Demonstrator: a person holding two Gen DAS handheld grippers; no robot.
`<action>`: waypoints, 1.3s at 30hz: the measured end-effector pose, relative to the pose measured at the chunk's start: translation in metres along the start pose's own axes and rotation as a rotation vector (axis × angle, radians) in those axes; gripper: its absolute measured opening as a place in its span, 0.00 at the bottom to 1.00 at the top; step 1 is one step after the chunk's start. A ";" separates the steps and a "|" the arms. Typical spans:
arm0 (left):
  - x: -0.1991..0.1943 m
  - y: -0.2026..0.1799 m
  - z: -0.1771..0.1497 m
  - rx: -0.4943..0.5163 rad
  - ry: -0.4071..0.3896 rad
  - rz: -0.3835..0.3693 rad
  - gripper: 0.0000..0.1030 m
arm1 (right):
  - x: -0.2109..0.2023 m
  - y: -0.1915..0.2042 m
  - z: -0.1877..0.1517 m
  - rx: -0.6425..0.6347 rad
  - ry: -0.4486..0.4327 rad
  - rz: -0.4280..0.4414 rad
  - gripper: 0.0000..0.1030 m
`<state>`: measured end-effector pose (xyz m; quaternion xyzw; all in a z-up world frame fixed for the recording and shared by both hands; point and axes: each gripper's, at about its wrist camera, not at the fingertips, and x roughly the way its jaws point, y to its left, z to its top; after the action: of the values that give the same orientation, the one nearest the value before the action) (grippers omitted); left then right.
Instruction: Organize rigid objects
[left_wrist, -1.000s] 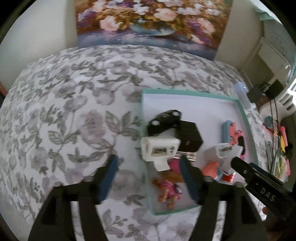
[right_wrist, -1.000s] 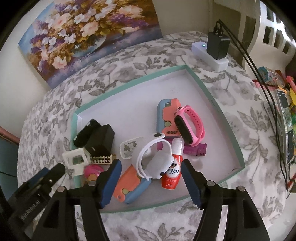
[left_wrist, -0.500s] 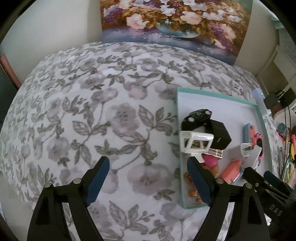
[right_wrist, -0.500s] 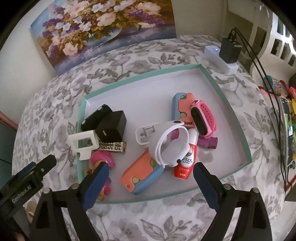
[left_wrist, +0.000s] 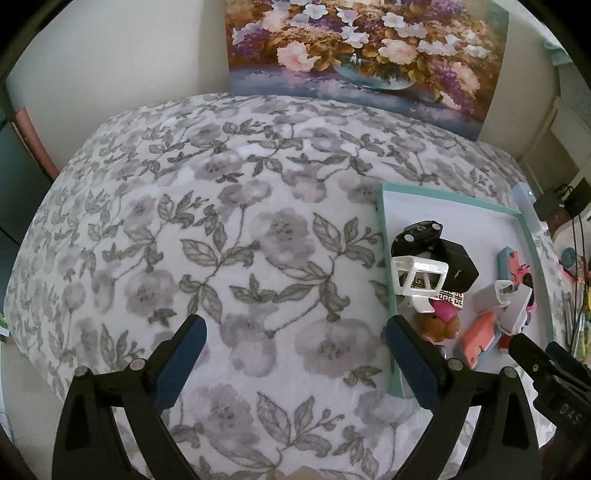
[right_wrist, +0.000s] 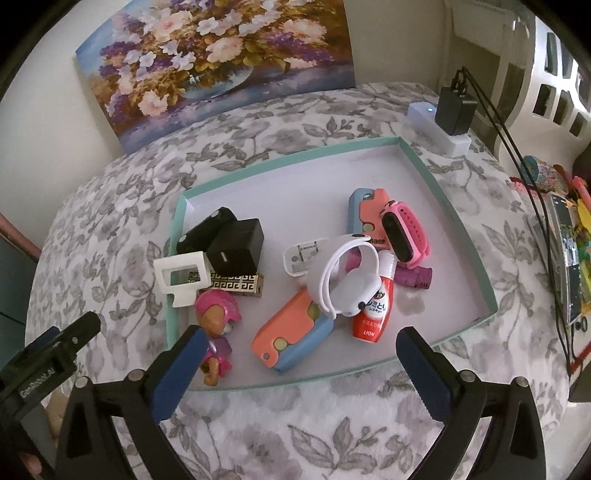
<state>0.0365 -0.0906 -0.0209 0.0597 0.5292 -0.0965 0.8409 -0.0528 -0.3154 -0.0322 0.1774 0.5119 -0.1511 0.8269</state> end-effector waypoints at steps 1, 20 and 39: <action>-0.001 0.001 -0.001 0.003 0.000 0.001 0.95 | -0.001 0.001 -0.001 -0.003 -0.001 0.001 1.00; -0.027 0.009 -0.014 0.033 -0.048 0.040 0.95 | -0.011 0.011 -0.003 -0.038 -0.030 0.002 1.00; -0.024 0.010 -0.014 0.041 -0.035 0.086 0.95 | -0.013 0.015 -0.002 -0.054 -0.037 0.000 1.00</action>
<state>0.0164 -0.0755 -0.0049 0.0979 0.5094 -0.0720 0.8519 -0.0540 -0.3003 -0.0189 0.1521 0.5005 -0.1405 0.8406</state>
